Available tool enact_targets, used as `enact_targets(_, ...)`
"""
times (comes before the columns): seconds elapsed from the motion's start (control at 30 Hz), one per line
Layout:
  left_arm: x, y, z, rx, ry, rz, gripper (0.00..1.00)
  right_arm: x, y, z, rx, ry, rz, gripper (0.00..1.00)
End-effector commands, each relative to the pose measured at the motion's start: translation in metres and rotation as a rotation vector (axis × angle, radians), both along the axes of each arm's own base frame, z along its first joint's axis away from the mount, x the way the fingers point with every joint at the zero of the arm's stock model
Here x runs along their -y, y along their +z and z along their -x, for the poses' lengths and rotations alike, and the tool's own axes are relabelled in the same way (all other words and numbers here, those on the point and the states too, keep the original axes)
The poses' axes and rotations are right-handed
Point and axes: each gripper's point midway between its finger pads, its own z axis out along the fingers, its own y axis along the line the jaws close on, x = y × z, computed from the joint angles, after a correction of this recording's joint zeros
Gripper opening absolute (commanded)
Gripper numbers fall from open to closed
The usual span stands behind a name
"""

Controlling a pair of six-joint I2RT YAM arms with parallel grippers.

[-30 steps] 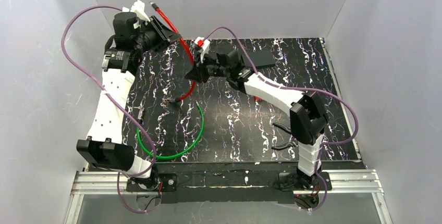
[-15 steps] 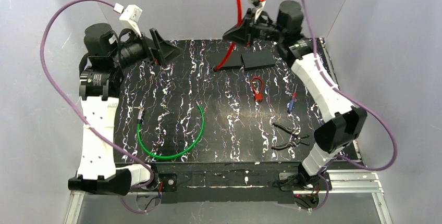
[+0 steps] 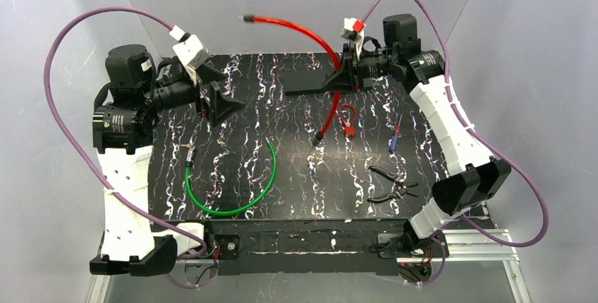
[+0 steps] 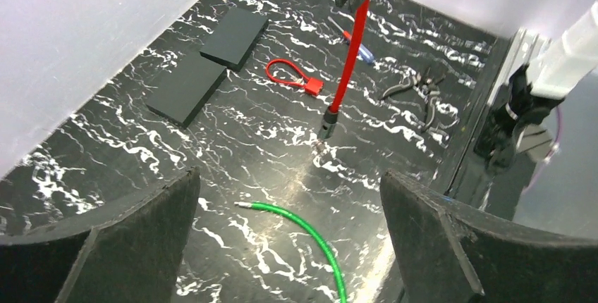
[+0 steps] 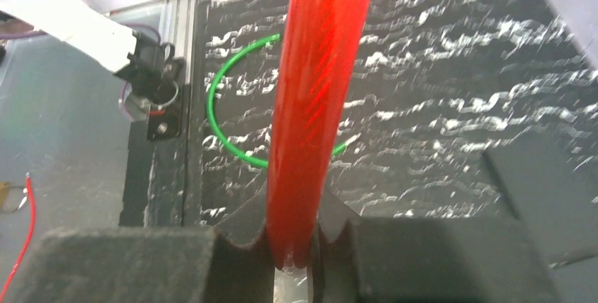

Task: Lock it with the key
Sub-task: Pick up the lock from the center of the board.

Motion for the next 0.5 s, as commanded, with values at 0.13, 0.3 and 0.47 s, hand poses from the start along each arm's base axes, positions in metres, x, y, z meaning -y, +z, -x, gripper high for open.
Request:
enact_targets(0.13,-0.009,-0.008,0.021,0.204,-0.096,-0.21,0.98,0.014,-0.057,0.04,0.005,0.083,0.228,0.01)
enact_targets(0.3,0.0,-0.029,0.003,0.237,-0.167,-0.308,0.98,0.006,-0.088,0.063,0.029,0.153,0.361,0.01)
enact_targets(0.47,0.017,-0.037,-0.011,0.24,-0.23,-0.346,0.98,-0.002,-0.093,0.08,0.071,0.196,0.4,0.01)
